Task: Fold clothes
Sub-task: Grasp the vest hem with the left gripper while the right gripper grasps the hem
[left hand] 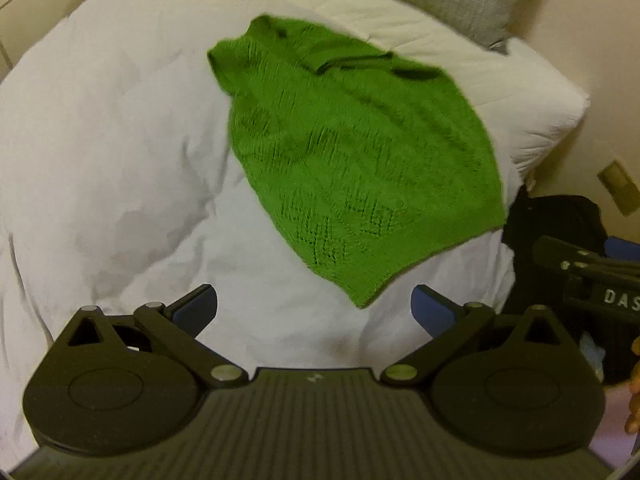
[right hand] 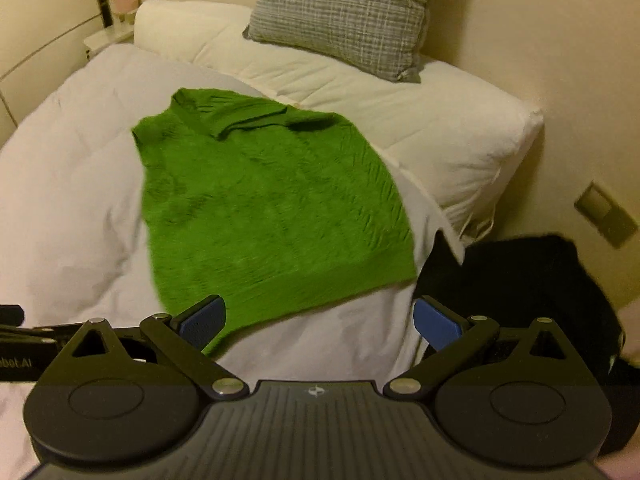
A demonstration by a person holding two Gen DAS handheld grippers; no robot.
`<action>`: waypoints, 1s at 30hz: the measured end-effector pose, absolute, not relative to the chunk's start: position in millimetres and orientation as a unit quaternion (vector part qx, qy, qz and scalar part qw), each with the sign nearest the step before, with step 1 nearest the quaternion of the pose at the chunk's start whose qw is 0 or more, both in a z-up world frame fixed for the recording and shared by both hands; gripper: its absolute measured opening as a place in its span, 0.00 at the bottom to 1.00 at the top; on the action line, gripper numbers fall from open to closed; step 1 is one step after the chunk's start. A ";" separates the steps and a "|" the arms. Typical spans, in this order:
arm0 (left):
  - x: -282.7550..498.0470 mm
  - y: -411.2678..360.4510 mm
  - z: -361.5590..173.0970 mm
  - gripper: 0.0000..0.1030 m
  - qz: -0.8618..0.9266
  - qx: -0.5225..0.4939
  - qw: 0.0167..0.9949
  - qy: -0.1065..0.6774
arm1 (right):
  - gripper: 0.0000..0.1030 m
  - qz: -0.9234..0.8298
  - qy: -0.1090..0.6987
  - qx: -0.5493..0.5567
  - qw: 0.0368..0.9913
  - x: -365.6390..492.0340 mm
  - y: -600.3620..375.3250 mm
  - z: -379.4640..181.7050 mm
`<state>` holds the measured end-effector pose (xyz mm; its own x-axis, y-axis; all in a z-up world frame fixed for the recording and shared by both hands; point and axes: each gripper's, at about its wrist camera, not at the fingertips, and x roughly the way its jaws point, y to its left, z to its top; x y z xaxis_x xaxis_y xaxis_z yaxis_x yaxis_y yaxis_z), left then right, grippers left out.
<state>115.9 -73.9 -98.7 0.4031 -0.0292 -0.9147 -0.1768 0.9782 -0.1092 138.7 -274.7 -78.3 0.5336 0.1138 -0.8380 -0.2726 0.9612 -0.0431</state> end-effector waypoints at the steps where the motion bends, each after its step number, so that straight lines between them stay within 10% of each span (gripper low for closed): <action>1: 122.3 -77.2 -108.0 0.99 0.048 -0.100 0.825 0.554 | 1.00 0.113 0.471 -0.091 0.870 145.2 -278.5 -83.0; 30: 234.4 -11.8 -256.5 0.96 0.174 -0.307 0.740 0.573 | 0.96 0.240 0.525 -0.152 0.803 315.4 -258.6 -207.6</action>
<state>234.4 -11.8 -256.5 0.2836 -0.0946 -0.9543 -0.6089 0.7510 -0.2554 315.4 -258.6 -207.6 0.3342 0.2263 -0.9149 -0.5451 0.8384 0.0083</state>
